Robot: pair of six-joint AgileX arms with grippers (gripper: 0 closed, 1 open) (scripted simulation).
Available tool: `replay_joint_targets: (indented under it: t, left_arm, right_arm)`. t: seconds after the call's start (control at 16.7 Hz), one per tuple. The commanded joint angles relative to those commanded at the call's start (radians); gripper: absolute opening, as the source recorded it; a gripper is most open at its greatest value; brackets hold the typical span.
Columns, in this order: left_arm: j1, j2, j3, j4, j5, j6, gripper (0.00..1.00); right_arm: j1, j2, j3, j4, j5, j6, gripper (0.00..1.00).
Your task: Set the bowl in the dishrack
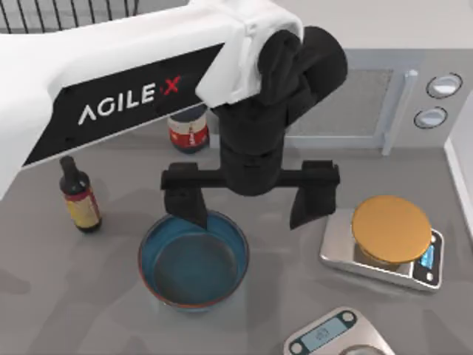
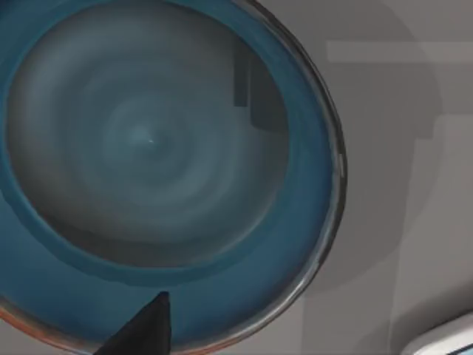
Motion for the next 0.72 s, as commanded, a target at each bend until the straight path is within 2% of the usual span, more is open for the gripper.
replay_joint_targets:
  t: [0.42,0.72]
  left_arm:
    - [0.000,0.069,-0.214,0.295,0.000,0.002,1.00]
    - [-0.002,0.087,-0.257,0.344,0.001,0.001,1.00]
  right_arm:
    - [0.000,0.000,0.000,0.000,0.000,0.000,1.00]
    - [0.000,0.000,0.000,0.000,0.000,0.000,1.00]
